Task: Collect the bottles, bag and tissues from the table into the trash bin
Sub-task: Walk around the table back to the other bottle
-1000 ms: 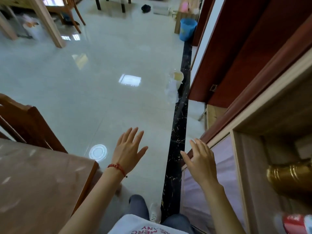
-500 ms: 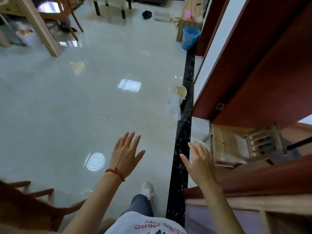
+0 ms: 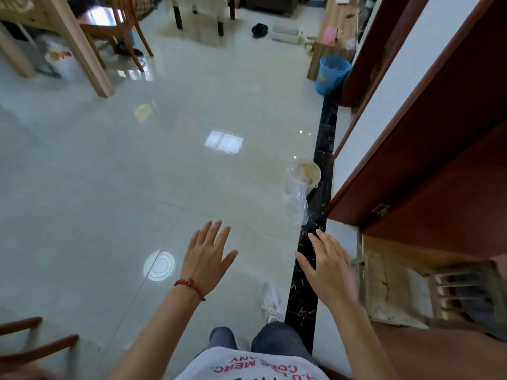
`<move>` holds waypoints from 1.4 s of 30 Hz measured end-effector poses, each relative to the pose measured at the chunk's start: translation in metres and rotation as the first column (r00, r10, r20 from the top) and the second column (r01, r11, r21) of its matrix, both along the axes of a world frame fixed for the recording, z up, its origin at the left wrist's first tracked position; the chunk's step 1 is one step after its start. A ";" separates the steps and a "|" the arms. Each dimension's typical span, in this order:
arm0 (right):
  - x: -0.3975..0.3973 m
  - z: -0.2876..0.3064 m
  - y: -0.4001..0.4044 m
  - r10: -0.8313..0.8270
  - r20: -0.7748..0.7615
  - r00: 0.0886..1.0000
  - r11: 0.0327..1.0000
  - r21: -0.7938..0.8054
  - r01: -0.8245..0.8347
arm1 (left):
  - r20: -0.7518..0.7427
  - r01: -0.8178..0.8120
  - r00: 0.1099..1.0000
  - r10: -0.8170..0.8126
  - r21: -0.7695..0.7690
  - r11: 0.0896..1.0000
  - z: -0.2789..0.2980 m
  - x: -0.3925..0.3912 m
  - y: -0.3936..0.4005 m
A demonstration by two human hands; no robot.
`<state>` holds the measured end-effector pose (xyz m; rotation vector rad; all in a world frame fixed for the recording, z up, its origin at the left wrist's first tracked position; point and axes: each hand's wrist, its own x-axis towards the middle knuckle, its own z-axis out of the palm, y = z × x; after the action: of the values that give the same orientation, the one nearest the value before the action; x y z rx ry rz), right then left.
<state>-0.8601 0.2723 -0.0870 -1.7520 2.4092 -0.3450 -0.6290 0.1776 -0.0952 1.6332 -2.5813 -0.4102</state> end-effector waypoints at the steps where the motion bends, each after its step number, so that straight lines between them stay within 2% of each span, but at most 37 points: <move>1: -0.005 -0.001 -0.015 0.023 0.001 1.000 1.000 0.008 -0.023 | -0.003 -0.028 1.000 0.028 0.001 1.000 0.000 -0.004 -0.009; 6: -0.030 0.000 -0.102 0.182 -0.024 0.983 0.983 -0.001 -0.182 | -0.019 -0.202 0.979 0.202 0.017 0.979 0.000 -0.018 -0.052; 10: -0.044 0.012 -0.171 0.369 -0.035 0.929 0.929 0.005 -0.369 | -0.051 -0.375 0.926 0.375 0.010 0.927 0.006 -0.025 -0.076; 15: -0.038 0.017 -0.237 0.593 -0.032 0.805 0.805 0.008 -0.593 | -0.053 -0.557 0.829 0.557 0.016 0.830 0.013 -0.025 -0.087; 22: 0.011 0.012 -0.290 0.823 -0.004 0.567 0.567 -0.011 -0.823 | -0.023 -0.772 0.634 0.773 0.033 0.634 0.012 -0.003 -0.073; 27: 0.063 0.007 -0.313 0.905 0.016 0.424 0.424 0.003 -0.906 | 0.037 -0.868 0.497 0.867 0.044 0.495 0.014 0.027 -0.059; 31: 0.107 0.004 -0.331 0.937 0.029 0.348 0.347 0.018 -0.938 | 0.067 -0.903 0.429 0.901 0.037 0.427 0.010 0.058 -0.062; 36: 0.164 -0.005 -0.367 0.951 0.031 0.307 0.306 0.034 -0.951 | 0.078 -0.915 0.403 0.912 0.043 0.400 0.001 0.111 -0.091; 42: 0.259 -0.011 -0.426 0.955 0.027 0.294 0.292 0.046 -0.955 | 0.075 -0.909 0.417 0.906 0.016 0.417 -0.007 0.206 -0.150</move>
<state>-0.6008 -0.1541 -0.0980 -2.7266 0.8708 -0.0775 -0.4226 0.0276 -0.1024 2.7294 -1.2585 -0.3143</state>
